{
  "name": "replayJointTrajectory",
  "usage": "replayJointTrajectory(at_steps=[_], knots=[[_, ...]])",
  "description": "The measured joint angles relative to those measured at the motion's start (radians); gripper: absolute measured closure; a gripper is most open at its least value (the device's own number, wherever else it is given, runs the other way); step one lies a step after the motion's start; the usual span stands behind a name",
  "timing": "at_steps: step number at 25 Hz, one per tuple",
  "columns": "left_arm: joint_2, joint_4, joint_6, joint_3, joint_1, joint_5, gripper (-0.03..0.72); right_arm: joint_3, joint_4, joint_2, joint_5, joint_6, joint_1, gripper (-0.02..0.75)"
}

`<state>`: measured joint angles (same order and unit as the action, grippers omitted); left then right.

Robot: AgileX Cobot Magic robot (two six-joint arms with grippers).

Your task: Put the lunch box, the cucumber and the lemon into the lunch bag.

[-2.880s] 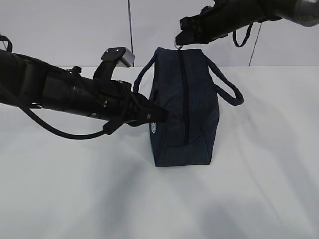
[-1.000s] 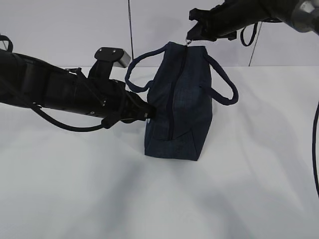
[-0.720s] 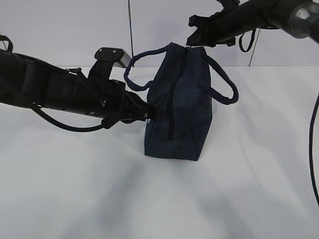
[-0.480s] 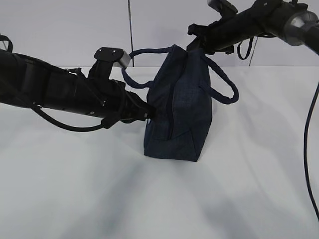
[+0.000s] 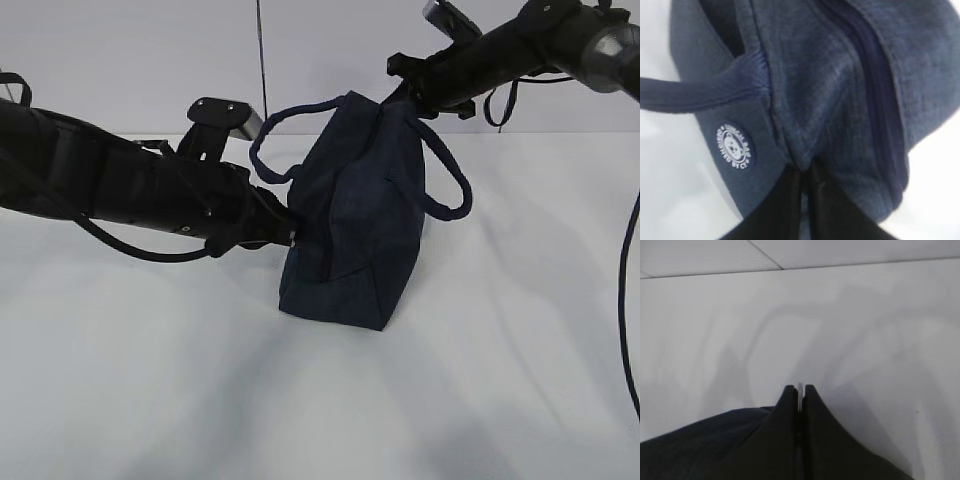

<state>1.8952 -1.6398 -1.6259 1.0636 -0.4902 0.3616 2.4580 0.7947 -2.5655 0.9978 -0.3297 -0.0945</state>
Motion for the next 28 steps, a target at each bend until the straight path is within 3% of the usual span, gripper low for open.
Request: replayJointTrajectory(at_steps=[11,24,28], knots=[[0.0,-0.019,0.0,0.05,0.0,-0.236,0.697,0.106,0.017,0.0,0.22,0.17,0.045,0.738],[0.003,-0.015,-0.006,0.175,0.0,-0.523,0.698,0.11,0.028,0.0,0.228,0.179,0.086,0.738],[0.003,-0.011,-0.006,0.185,0.002,-0.598,0.698,0.11,0.111,0.0,0.232,0.121,0.086,0.738]])
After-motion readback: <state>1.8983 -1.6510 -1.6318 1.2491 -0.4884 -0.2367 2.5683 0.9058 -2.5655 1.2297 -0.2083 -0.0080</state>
